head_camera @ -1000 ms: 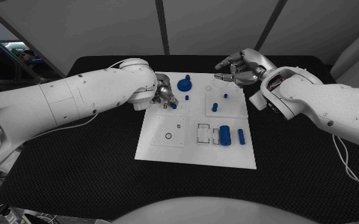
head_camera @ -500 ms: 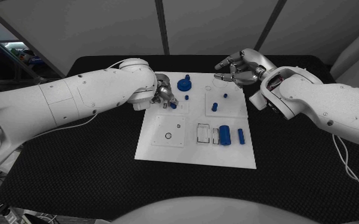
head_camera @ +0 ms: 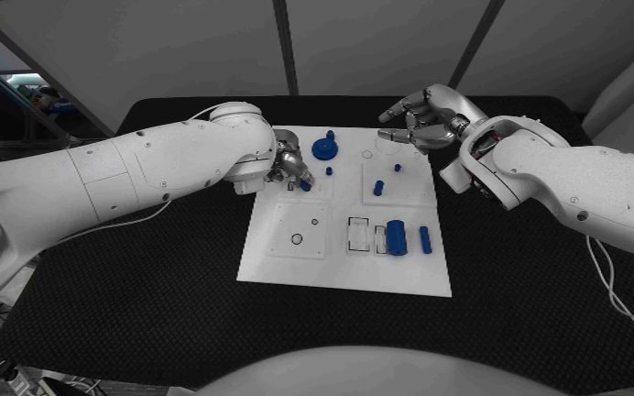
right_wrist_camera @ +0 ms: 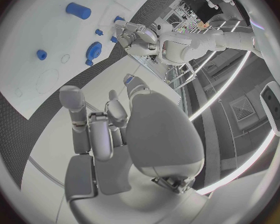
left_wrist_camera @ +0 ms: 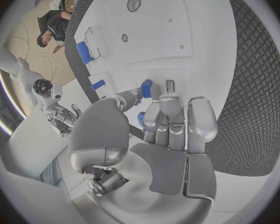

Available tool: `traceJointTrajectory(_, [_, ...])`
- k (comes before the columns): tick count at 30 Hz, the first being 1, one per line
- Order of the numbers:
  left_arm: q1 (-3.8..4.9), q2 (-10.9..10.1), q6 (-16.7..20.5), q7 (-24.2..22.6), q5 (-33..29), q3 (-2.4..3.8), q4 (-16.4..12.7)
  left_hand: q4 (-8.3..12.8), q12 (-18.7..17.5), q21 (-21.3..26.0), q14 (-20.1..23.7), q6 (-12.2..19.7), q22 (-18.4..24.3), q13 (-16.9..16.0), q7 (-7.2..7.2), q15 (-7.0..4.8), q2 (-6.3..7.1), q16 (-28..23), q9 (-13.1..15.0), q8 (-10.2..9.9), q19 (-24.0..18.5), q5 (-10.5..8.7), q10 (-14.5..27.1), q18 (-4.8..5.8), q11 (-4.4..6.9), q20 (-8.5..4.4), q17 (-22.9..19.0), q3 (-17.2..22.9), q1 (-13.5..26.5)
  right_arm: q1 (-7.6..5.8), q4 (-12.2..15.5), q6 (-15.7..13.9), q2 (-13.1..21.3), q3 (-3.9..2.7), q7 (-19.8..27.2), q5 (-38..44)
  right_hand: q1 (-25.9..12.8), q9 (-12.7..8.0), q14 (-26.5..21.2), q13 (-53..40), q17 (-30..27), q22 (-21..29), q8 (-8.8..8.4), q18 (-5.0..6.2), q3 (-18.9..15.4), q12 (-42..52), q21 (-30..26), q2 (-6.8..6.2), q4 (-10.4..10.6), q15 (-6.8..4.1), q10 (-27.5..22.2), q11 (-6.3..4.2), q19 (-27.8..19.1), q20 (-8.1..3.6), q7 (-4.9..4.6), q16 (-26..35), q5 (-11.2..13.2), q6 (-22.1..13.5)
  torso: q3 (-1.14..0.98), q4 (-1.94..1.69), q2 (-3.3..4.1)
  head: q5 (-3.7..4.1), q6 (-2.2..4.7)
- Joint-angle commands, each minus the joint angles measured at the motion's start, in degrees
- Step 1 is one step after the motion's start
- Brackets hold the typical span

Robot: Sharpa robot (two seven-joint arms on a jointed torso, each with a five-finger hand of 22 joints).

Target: Assemble the parts on the task board

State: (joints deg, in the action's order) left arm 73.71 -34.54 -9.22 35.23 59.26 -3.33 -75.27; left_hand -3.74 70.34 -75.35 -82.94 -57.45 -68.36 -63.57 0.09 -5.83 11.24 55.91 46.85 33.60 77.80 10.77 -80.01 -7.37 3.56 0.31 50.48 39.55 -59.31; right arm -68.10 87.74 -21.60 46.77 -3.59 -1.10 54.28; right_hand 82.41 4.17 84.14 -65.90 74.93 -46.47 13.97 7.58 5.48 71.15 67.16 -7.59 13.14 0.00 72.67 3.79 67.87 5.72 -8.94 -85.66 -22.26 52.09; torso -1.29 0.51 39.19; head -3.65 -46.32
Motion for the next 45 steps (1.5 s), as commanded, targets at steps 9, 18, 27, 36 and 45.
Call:
traceJointTrajectory(9, [-0.11, -0.06, -1.61, 0.46, 0.61, -0.12, 0.33, 1.05, 0.44, -0.38, 0.0, -0.91, -0.4, -0.3, -0.13, -0.43, -0.04, 0.29, -0.32, -0.16, 0.67, -0.13, -0.54, 2.42, 0.13, 0.01, 0.09, -0.26, 1.57, -0.09, 0.13, 0.23, 0.08, -0.05, 0.22, -0.13, 0.08, -0.09, 3.51, 0.22, 6.28, 0.24, 0.25, 0.57, 0.27, -0.39, -0.34, 0.51, -0.17, -0.4, -0.61, 0.06, -0.51, 0.03, 0.11, 0.39, -0.44, -0.3, 0.0, 0.01, -0.02, 0.02, -0.04])
traceJointTrajectory(18, [-0.11, -0.07, -1.59, 0.46, 0.55, -0.12, 0.51, -0.52, 0.67, -0.47, -0.02, -1.34, -0.76, -0.52, -0.18, -0.44, -0.33, 0.29, -0.58, -0.36, 0.87, -1.94, -0.61, 2.48, 0.16, -0.01, 0.12, -2.69, 2.79, -0.09, 0.14, 0.16, 0.11, -0.05, 0.23, -0.13, 0.04, -0.1, 3.5, 0.26, 6.25, 0.33, 0.25, 0.59, 0.27, -0.42, -0.41, 0.47, -0.17, -0.39, -0.64, 0.07, -0.55, 0.03, 0.1, 0.41, -0.45, -0.35, 0.01, 0.0, -0.01, 0.11, -0.16])
traceJointTrajectory(27, [-0.11, -0.06, -1.98, 0.46, 0.53, -0.12, 0.6, -1.85, 0.93, -0.58, -0.03, -1.8, -1.14, -0.77, -0.24, -0.47, -0.13, 0.28, -0.71, -0.39, 1.08, -2.06, -0.71, 2.54, 0.18, -0.03, 0.13, -6.05, 3.49, -0.09, 0.17, 0.12, 0.17, -0.05, 0.22, -0.13, 0.0, -0.11, 3.47, 0.36, 6.16, 0.48, 0.24, 0.61, 0.26, -0.5, -0.5, 0.45, -0.15, -0.39, -0.72, 0.08, -0.62, 0.03, 0.09, 0.46, -0.45, -0.39, 0.0, -0.02, -0.03, 0.12, -0.16])
traceJointTrajectory(36, [-0.11, -0.06, -2.13, 0.46, 0.53, -0.11, 0.58, -3.03, 1.06, -0.83, -0.05, -2.18, -1.68, -0.85, -0.32, -0.52, -0.33, 0.29, -0.73, -0.3, 1.37, -2.07, -0.79, 2.64, 0.24, -0.07, 0.16, -8.97, 3.47, -0.09, 0.17, 0.1, 0.22, -0.05, 0.22, -0.13, 0.0, -0.11, 3.47, 0.36, 6.16, 0.48, 0.24, 0.61, 0.26, -0.5, -0.5, 0.45, -0.15, -0.39, -0.72, 0.08, -0.62, 0.03, 0.09, 0.46, -0.45, -0.39, 0.0, 0.01, -0.04, 0.17, -0.17])
traceJointTrajectory(45, [-0.11, -0.1, -1.8, 0.44, 0.53, -0.11, 0.57, -5.5, 1.17, -1.03, -0.07, -2.56, -2.22, -0.85, -0.31, -0.51, -0.82, 0.3, -0.81, -0.27, 1.65, -1.94, -0.9, 2.73, 0.25, -0.09, 0.19, -13.92, 3.92, -0.09, 0.15, 0.09, 0.21, -0.05, 0.23, -0.13, 0.0, -0.11, 3.47, 0.36, 6.16, 0.48, 0.24, 0.61, 0.26, -0.5, -0.5, 0.45, -0.15, -0.39, -0.72, 0.08, -0.62, 0.03, 0.09, 0.46, -0.45, -0.39, 0.03, -0.03, -0.04, 0.19, -0.16])
